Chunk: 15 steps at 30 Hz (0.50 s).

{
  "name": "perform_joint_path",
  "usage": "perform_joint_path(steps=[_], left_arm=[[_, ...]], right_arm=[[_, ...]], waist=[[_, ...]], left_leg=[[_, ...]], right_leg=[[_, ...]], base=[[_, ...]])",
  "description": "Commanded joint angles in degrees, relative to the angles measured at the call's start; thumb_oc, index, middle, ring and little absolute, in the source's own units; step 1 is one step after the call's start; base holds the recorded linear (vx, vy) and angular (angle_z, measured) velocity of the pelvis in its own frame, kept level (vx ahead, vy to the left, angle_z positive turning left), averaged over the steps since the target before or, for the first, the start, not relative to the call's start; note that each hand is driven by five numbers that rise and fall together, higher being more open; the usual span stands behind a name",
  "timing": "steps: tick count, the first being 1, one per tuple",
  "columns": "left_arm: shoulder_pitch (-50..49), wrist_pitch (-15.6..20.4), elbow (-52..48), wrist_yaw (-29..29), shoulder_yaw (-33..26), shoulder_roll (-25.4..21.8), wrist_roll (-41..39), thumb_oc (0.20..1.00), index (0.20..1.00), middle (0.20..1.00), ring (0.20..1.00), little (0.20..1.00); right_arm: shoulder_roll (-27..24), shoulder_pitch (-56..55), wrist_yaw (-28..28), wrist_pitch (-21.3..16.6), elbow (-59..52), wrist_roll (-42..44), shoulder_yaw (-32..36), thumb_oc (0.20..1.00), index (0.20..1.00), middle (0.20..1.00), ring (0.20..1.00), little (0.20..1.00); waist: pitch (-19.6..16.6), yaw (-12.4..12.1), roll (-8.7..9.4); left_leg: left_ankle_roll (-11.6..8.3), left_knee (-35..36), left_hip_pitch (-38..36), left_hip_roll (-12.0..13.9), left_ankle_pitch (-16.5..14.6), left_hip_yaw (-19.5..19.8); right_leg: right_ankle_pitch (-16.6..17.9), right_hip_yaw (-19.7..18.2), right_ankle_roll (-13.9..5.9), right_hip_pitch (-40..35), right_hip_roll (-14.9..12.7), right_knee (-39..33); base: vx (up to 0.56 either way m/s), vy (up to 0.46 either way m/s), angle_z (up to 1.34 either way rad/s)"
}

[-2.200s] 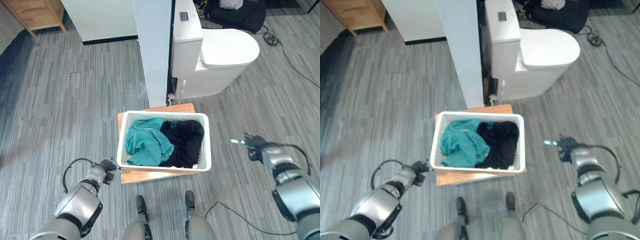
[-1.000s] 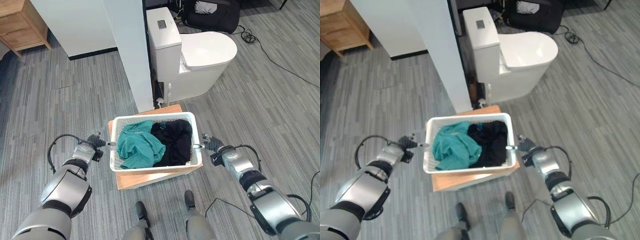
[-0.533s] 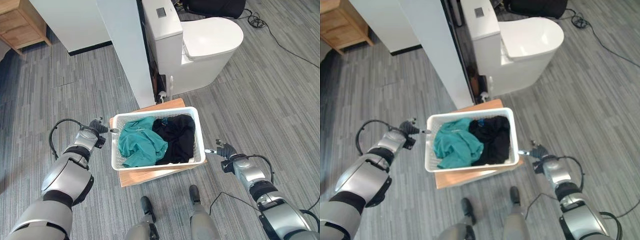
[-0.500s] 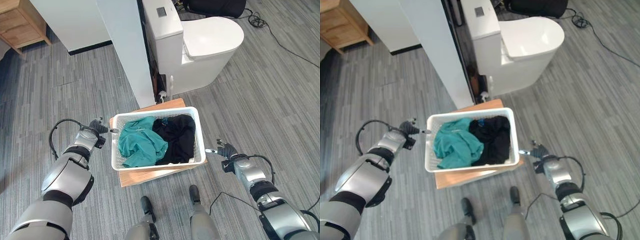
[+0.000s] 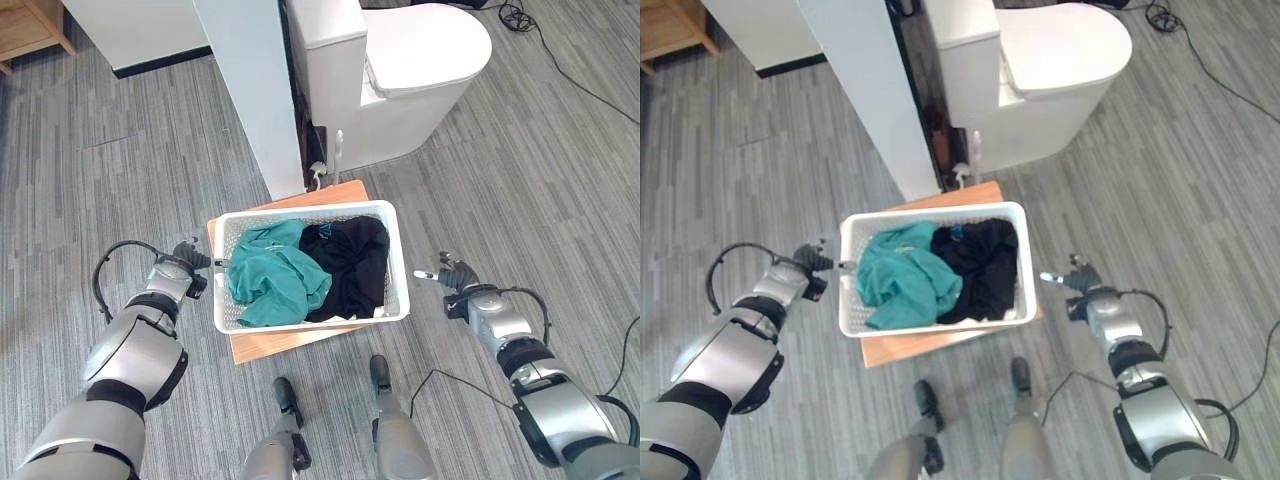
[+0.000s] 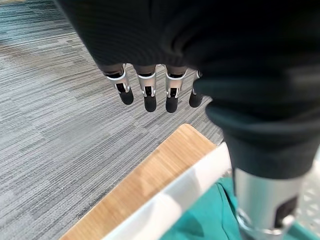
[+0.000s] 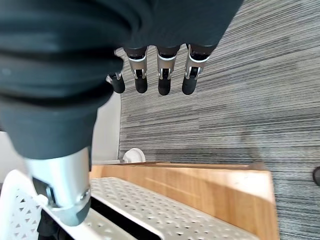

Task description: Grab the laundry basket,head to the washer,open it,put in the laundry and shut it.

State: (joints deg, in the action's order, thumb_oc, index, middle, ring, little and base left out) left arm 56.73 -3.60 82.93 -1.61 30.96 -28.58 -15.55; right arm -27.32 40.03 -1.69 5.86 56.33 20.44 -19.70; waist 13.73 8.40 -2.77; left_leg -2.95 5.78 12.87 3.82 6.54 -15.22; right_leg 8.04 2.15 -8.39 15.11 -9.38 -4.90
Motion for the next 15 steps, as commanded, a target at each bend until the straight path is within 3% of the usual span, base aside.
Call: perform_joint_path(steps=[1,15], left_arm=[[6.2,0.9,7.4,-2.2,-1.5,-2.5,-3.4,1.000,1.000,1.000,1.000,1.000],[9.0,-1.5,9.7,-2.1,-2.2,-3.7,-8.2,1.000,1.000,1.000,1.000,1.000]], right_arm=[[1.9,5.8,0.8,-1.7,4.8,2.1,-1.8,1.000,1.000,1.000,1.000,1.000],[9.7,19.0,4.0,1.3,20.0,5.8,-8.8,1.000,1.000,1.000,1.000,1.000]], waist=[[0.0,-1.7,1.51],[0.5,-2.6,2.65]], left_leg=[[-0.99,-0.8,0.4,-0.3,-1.4,5.3],[-1.32,-0.8,2.8,-0.2,-0.4,6.1]], right_leg=[[4.0,0.6,-3.88,1.5,-3.2,-0.1],[4.7,0.8,-3.33,3.5,-2.8,-0.1]], base=[[0.00,0.000,0.00],[0.00,0.000,0.00]])
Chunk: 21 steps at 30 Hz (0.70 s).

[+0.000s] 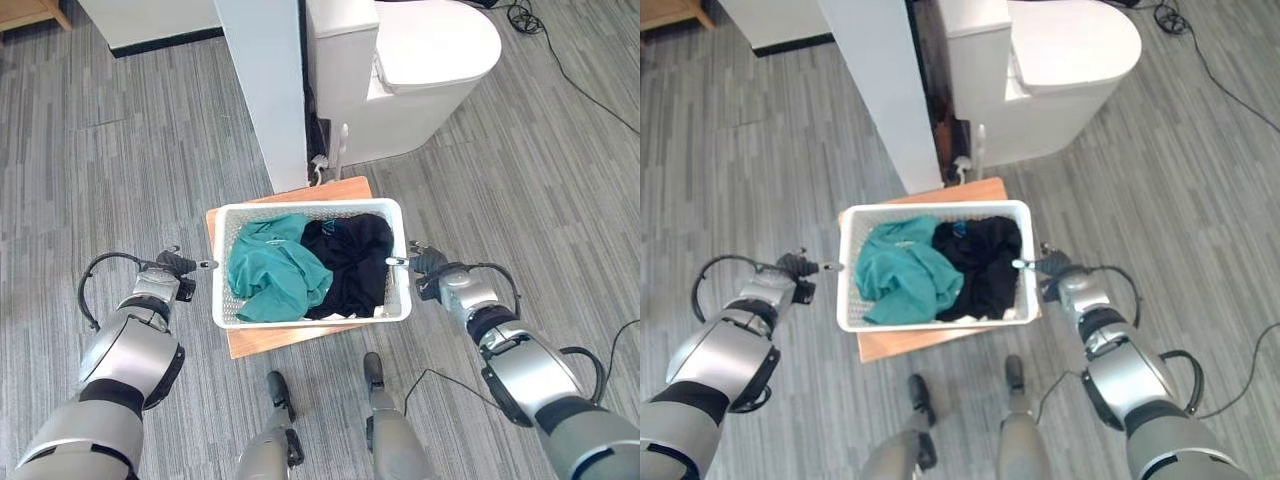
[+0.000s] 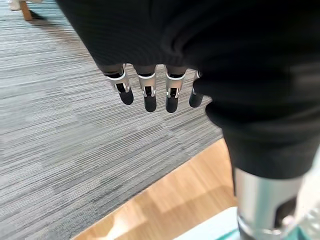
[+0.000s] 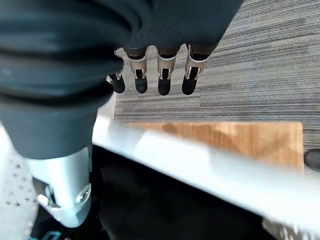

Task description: Grab the laundry basket,head to the washer,open it,put in the laundry and shut it.

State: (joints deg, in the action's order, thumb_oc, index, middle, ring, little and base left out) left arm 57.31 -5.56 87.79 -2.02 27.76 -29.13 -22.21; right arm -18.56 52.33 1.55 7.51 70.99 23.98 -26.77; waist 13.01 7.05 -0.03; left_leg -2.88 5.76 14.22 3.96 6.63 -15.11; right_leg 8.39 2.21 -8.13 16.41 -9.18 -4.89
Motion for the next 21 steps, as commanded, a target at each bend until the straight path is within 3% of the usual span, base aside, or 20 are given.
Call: perform_joint_path(steps=[1,13,21], left_arm=[[8.3,0.4,4.7,-1.5,1.3,-3.0,-1.5,1.000,1.000,1.000,1.000,1.000],[6.6,0.1,3.5,-1.9,2.2,-1.0,-2.1,1.000,1.000,1.000,1.000,1.000],[4.9,1.1,0.5,-2.0,2.5,0.6,-1.7,1.000,1.000,1.000,1.000,1.000]], right_arm=[[1.4,7.0,0.8,-0.1,5.5,2.4,-2.1,1.000,1.000,1.000,1.000,1.000],[4.7,9.9,2.1,1.8,3.9,3.9,-6.8,1.000,1.000,1.000,1.000,1.000],[3.7,7.5,1.4,1.7,-2.5,3.7,-6.7,1.000,1.000,1.000,1.000,1.000]], waist=[[1.4,-1.2,-0.05],[1.9,-1.0,-0.01],[2.1,-0.5,0.10]], left_leg=[[-1.41,-0.8,1.6,-0.3,-0.5,6.0],[-1.46,-0.8,2.7,-0.4,0.0,5.8],[-1.48,-0.8,3.9,-0.2,0.2,6.0]], right_leg=[[4.4,0.6,-3.56,2.3,-2.9,-0.1],[4.7,0.0,-3.34,3.6,-2.7,-0.1],[4.9,-0.2,-3.21,4.8,-2.4,-0.1]], base=[[0.00,0.000,0.00],[0.00,0.000,-0.01],[0.00,0.002,-0.05]])
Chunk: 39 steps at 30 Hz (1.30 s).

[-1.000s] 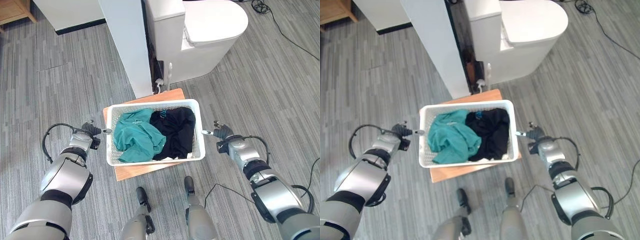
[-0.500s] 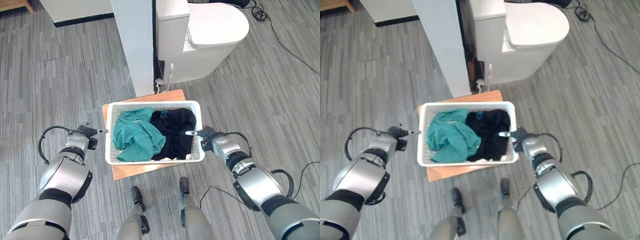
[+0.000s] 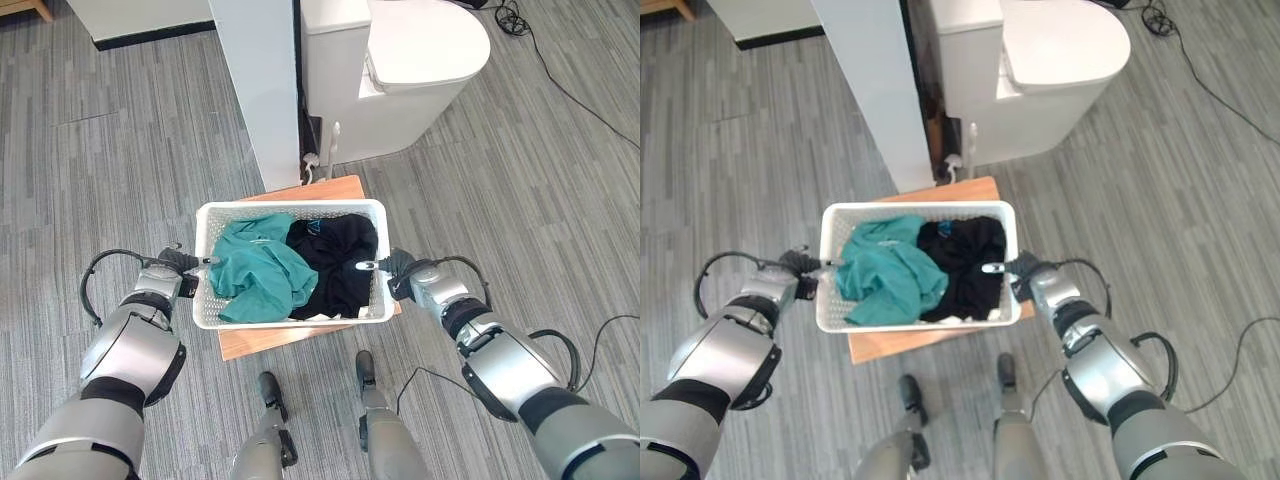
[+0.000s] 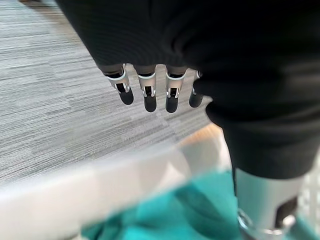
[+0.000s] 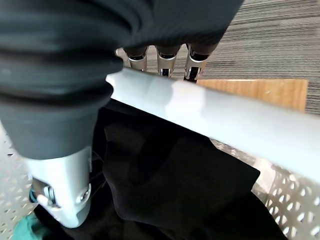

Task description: Grab the laundry basket,head to the washer,open it,put in the laundry and shut it.

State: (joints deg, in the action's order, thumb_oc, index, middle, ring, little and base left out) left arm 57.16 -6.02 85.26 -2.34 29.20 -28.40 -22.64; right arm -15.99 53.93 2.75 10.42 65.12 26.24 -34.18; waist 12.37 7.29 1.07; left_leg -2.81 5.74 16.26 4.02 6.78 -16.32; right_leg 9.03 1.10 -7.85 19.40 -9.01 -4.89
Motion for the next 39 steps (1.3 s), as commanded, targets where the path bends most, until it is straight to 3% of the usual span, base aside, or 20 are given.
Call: perform_joint_path(steps=[1,15,22,26,33,39], left_arm=[[4.9,1.6,2.6,-1.6,1.1,0.4,-1.1,1.000,1.000,1.000,1.000,1.000],[-2.8,1.8,-0.3,-3.2,-1.2,9.9,1.5,1.000,1.000,1.000,1.000,1.000],[-6.0,2.5,0.0,-3.7,-1.3,15.8,1.2,1.000,1.000,1.000,1.000,1.000],[-5.9,2.5,0.6,-3.7,-0.9,17.0,0.3,1.000,1.000,1.000,1.000,1.000],[-4.3,2.9,1.0,-4.0,-0.1,16.6,0.4,1.000,1.000,1.000,1.000,1.000],[-1.6,3.4,0.8,-4.1,1.5,14.1,2.4,1.000,1.000,1.000,1.000,1.000]], right_arm=[[0.8,5.3,-0.4,-1.4,3.0,0.7,1.5,1.000,1.000,1.000,1.000,1.000],[-2.7,-10.9,-11.0,-5.3,-14.0,-7.4,15.2,1.000,1.000,1.000,1.000,1.000],[-1.9,-13.4,-15.6,-9.7,-14.2,0.4,21.3,1.000,1.000,1.000,1.000,1.000],[-1.2,-11.2,-15.6,-11.5,-10.5,5.8,21.3,1.000,1.000,1.000,1.000,1.000],[-2.8,-7.3,-11.8,-9.7,-3.0,7.2,17.0,1.000,1.000,1.000,1.000,1.000],[-6.0,-3.5,-4.8,-6.2,2.5,3.7,9.4,1.000,1.000,1.000,1.000,1.000]], waist=[[2.8,-0.7,-1.09],[2.2,-0.5,-2.36],[1.3,-0.8,-2.77],[0.8,-1.2,-2.87],[0.4,-1.6,-2.82],[1.1,-1.9,-2.11]], left_leg=[[-1.53,-0.7,1.9,-0.3,0.1,7.3],[-0.80,-0.7,2.1,-0.7,-0.6,8.5],[-0.57,-0.7,1.9,-1.1,-0.7,9.3],[-0.68,-0.7,1.8,-1.2,-0.7,9.6],[-1.02,-0.7,2.1,-1.2,-0.3,9.9],[-1.22,-0.7,2.8,-1.3,0.2,10.1]], right_leg=[[4.2,1.0,-3.49,1.8,-2.6,-0.1],[3.1,1.9,-3.45,1.2,-3.1,-0.1],[2.7,2.5,-3.20,0.4,-3.3,-0.1],[2.6,2.7,-3.16,0.2,-3.4,-0.1],[2.8,3.0,-3.11,0.2,-3.4,-0.1],[3.4,3.1,-3.22,0.9,-3.3,-0.1]], base=[[0.02,0.024,-0.04],[0.00,0.003,0.02],[0.01,0.000,0.05],[0.00,0.000,0.00],[0.00,0.000,0.00],[-0.02,-0.021,0.08]])
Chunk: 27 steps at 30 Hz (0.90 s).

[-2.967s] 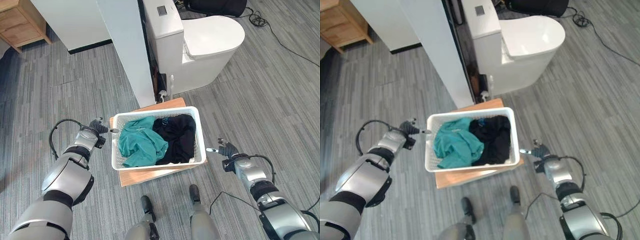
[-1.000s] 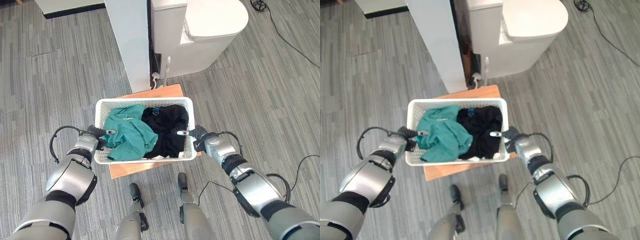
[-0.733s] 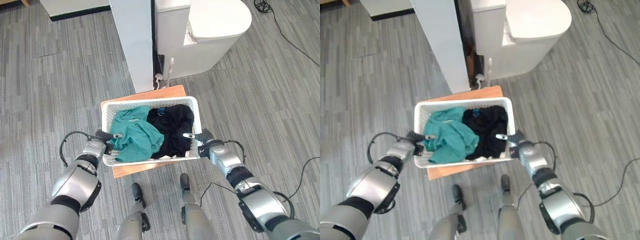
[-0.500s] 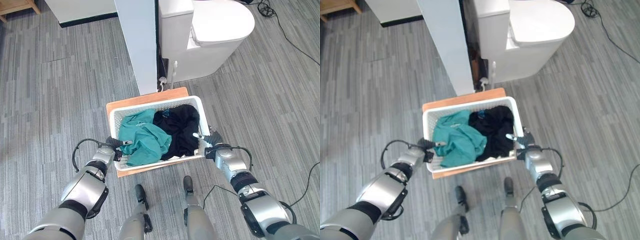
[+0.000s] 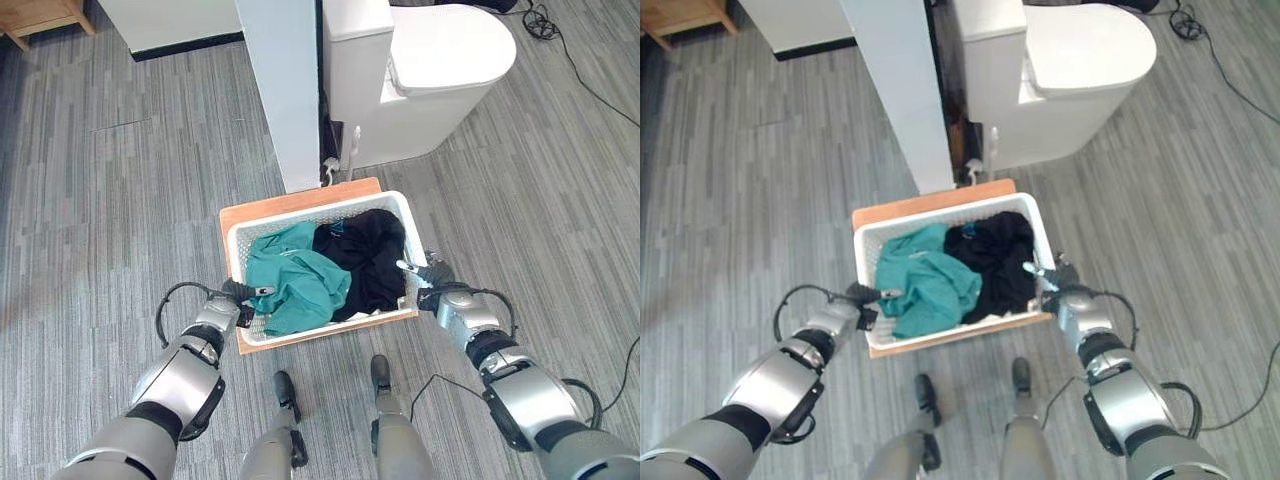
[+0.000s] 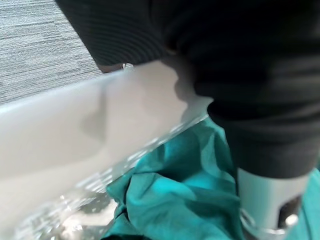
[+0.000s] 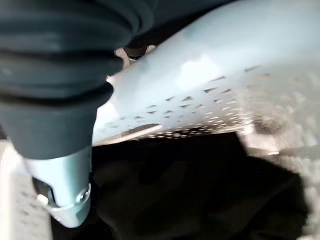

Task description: Grab the laundry basket,head to the washer,open it,put in the laundry and shut it.

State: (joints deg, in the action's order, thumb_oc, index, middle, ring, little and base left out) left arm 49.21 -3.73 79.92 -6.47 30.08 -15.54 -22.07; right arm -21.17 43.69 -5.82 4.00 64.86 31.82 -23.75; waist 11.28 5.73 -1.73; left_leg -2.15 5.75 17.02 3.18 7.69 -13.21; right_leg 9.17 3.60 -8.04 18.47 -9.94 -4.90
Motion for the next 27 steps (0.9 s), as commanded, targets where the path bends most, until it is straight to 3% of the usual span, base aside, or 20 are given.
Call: perform_joint_path(steps=[1,4,11,27], left_arm=[[6.7,1.2,6.0,0.1,0.9,1.0,2.3,1.000,1.000,1.000,1.000,1.000],[8.1,1.7,5.9,0.2,2.1,-0.2,3.5,1.000,1.000,1.000,1.000,1.000],[8.8,1.9,6.2,0.9,3.1,-0.9,5.4,1.000,1.000,1.000,1.000,1.000],[8.8,3.3,4.9,0.7,2.5,1.9,7.2,1.000,1.000,1.000,1.000,1.000]], right_arm=[[-1.3,7.4,5.0,0.7,3.3,-2.7,-2.3,1.000,1.000,1.000,1.000,1.000],[-2.8,10.4,9.4,2.4,8.2,-4.7,-6.7,1.000,1.000,1.000,1.000,1.000],[-3.9,14.9,12.5,2.6,14.6,-10.5,-10.4,1.000,1.000,1.000,1.000,1.000],[-9.4,12.9,11.6,-0.5,17.6,-11.2,-5.7,1.000,1.000,1.000,1.000,1.000]], waist=[[2.2,-0.4,0.84],[2.8,-0.6,1.47],[3.6,-0.8,2.34],[3.7,-1.8,2.16]], left_leg=[[-1.88,-0.8,2.5,-0.5,-0.4,7.0],[-1.99,-0.8,3.0,-0.5,0.2,7.2],[-2.10,-0.8,3.0,-0.3,0.4,7.7],[-2.09,-0.8,3.5,-0.7,0.2,8.6]], right_leg=[[3.5,0.7,-3.00,2.3,-2.3,-0.1],[3.8,0.6,-2.95,2.7,-2.0,-0.1],[3.9,0.5,-2.86,2.5,-1.9,-0.1],[3.7,1.9,-3.16,2.3,-2.2,-0.1]], base=[[-0.02,-0.030,0.11],[-0.03,-0.041,0.01],[0.00,-0.005,0.01],[-0.01,-0.003,0.02]])
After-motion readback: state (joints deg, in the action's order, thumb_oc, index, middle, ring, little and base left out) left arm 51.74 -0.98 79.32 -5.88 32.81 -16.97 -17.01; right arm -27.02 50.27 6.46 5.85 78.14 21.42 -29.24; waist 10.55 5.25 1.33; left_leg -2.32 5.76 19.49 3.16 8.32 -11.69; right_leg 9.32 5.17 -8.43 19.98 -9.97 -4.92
